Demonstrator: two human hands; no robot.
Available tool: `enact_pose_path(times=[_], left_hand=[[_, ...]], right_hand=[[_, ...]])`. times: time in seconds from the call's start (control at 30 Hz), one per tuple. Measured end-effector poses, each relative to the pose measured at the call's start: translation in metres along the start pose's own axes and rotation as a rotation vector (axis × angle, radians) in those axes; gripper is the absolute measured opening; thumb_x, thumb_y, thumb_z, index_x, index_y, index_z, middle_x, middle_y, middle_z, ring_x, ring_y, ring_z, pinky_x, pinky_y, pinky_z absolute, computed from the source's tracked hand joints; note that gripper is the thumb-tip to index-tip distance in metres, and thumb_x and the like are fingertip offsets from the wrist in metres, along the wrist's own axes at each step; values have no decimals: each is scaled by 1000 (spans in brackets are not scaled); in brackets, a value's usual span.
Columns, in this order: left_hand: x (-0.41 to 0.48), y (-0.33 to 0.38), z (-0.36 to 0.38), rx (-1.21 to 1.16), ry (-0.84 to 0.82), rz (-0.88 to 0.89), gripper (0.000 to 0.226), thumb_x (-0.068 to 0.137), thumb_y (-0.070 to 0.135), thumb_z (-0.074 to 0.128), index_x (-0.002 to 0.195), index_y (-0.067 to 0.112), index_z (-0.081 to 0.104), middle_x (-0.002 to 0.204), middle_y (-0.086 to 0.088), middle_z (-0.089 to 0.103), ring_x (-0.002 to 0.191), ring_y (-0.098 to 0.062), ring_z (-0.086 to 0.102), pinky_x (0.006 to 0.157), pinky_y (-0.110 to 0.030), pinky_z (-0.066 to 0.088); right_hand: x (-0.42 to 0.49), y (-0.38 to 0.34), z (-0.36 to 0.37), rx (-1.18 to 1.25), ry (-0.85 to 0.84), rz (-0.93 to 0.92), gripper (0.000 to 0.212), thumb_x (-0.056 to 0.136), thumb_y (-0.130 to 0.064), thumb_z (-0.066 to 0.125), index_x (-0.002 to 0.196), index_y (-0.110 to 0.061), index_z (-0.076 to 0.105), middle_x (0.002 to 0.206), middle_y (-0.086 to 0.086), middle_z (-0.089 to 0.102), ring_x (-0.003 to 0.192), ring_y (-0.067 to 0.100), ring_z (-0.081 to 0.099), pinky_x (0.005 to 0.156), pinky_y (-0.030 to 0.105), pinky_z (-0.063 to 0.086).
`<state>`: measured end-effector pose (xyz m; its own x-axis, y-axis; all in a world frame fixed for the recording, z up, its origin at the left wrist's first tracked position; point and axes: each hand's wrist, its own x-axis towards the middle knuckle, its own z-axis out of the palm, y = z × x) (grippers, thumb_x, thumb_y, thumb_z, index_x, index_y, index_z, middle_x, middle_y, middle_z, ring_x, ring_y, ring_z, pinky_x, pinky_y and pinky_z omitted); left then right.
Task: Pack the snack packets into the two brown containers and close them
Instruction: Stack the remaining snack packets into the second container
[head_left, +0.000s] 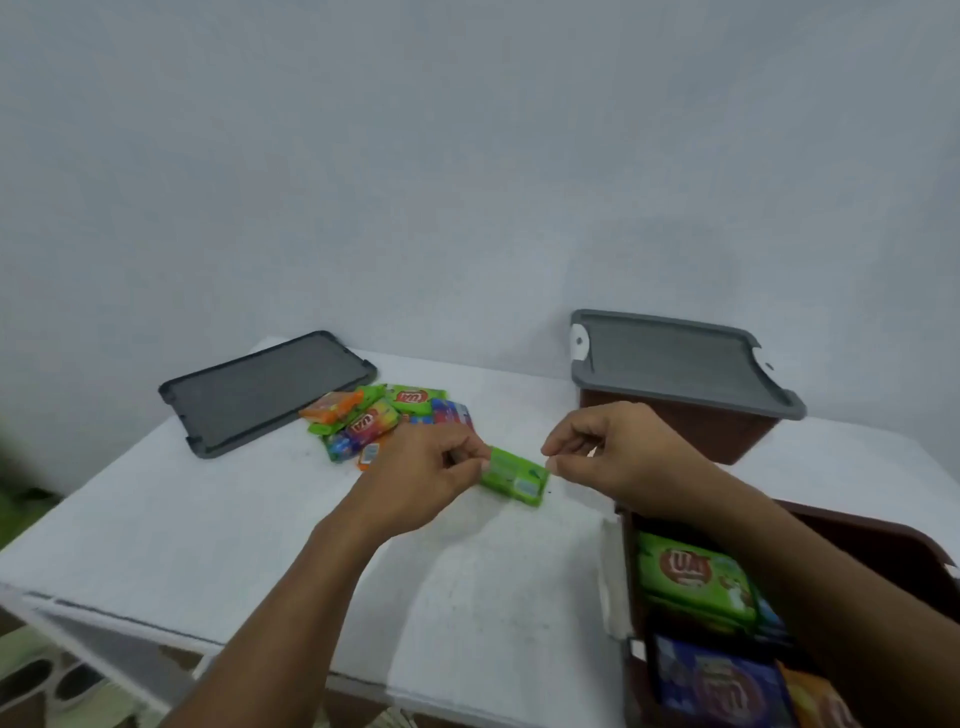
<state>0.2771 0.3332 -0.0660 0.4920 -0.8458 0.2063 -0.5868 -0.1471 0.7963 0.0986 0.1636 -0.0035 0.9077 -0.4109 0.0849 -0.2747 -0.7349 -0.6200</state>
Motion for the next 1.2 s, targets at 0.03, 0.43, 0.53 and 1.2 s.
enact_pose_path(times=[0.03,0.43,0.53,1.2], left_hand=[[5,-14,-12,30,21,-33,18,90,18,74,77,29,73,65,15,64,59,0,54,59,-18,42],[56,-138,-112,123,336,-384,15,95,20,68,81,26,70,93,6,73,86,-16,67,64,-33,55],[72,-155,-127,245,215,-381,20,90,14,74,106,25,71,111,-1,72,93,-17,63,73,-33,52],[113,-193,-160,748,-428,-127,80,84,31,78,152,40,37,132,-3,55,117,-19,52,97,-34,46]], right_hand=[[14,-5,9,-15,-24,15,8,83,-19,77,81,-27,76,76,-9,74,72,1,67,68,13,51],[131,-31,113,-103,-48,98,10,87,-18,69,93,-22,75,98,-5,72,88,11,67,78,25,57],[155,-34,130,-159,-89,112,32,88,-24,70,119,-20,71,117,0,68,97,14,64,83,26,55],[215,1,158,-194,-80,537,41,83,-32,76,114,-9,63,111,6,67,96,18,65,83,34,59]])
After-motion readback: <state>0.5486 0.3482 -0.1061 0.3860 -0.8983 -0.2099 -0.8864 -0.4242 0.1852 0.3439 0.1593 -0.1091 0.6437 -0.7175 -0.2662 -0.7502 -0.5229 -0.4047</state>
